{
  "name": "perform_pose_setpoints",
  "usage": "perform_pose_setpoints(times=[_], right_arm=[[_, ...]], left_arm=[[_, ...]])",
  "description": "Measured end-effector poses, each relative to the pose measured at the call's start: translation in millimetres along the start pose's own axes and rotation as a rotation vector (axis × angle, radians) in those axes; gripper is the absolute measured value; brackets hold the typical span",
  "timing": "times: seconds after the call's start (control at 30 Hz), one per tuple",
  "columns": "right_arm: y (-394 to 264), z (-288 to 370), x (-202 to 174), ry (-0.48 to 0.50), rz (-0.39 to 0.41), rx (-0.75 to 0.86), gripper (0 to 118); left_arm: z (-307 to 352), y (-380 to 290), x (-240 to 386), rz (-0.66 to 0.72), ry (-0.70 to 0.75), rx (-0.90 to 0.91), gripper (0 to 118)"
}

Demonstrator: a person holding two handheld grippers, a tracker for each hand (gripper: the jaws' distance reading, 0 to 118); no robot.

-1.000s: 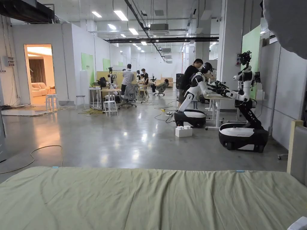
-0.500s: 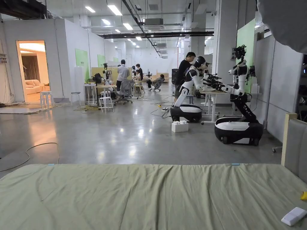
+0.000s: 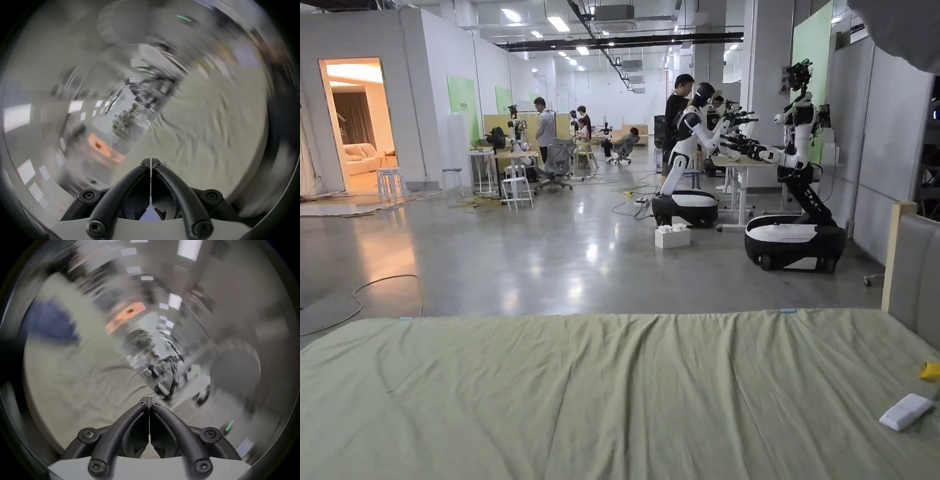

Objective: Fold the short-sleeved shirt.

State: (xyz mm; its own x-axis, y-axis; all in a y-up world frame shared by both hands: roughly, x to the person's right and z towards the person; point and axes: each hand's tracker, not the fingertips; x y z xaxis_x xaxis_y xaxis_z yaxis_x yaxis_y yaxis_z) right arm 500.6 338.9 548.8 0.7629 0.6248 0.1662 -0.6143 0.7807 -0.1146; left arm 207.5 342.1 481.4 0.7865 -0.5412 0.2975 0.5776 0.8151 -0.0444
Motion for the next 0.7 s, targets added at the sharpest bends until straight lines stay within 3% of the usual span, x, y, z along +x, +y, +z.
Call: perform_pose_setpoints(times=[0.07, 0.13, 0.17, 0.2, 0.23, 0.33, 0.7], right_arm=[[-12, 1, 31, -0.026, -0.478, -0.007, 1], [-37, 4, 50, 0.059, -0.932, -0.041, 1], [-46, 7, 49, 0.04, -1.047, -0.111, 0], [-33, 11, 53, 0.037, -0.976, -0.027, 0], [-32, 12, 53, 0.017, -0.951, -0.048, 0], [-26, 13, 53, 0.004, -0.883, -0.042, 0], [-17, 14, 45, 0.021, -0.783, -0.041, 0]], left_arm=[[18, 9, -43, 0.394, -0.045, 0.148, 0], [34, 7, -67, 0.746, -0.081, 0.271, 0], [37, 3, -72, 0.851, -0.102, 0.299, 0], [38, 0, -76, 0.92, -0.12, 0.309, 0], [36, 3, -67, 0.785, -0.095, 0.264, 0], [39, 6, -62, 0.653, -0.054, 0.244, 0], [37, 12, -63, 0.688, -0.076, 0.241, 0]])
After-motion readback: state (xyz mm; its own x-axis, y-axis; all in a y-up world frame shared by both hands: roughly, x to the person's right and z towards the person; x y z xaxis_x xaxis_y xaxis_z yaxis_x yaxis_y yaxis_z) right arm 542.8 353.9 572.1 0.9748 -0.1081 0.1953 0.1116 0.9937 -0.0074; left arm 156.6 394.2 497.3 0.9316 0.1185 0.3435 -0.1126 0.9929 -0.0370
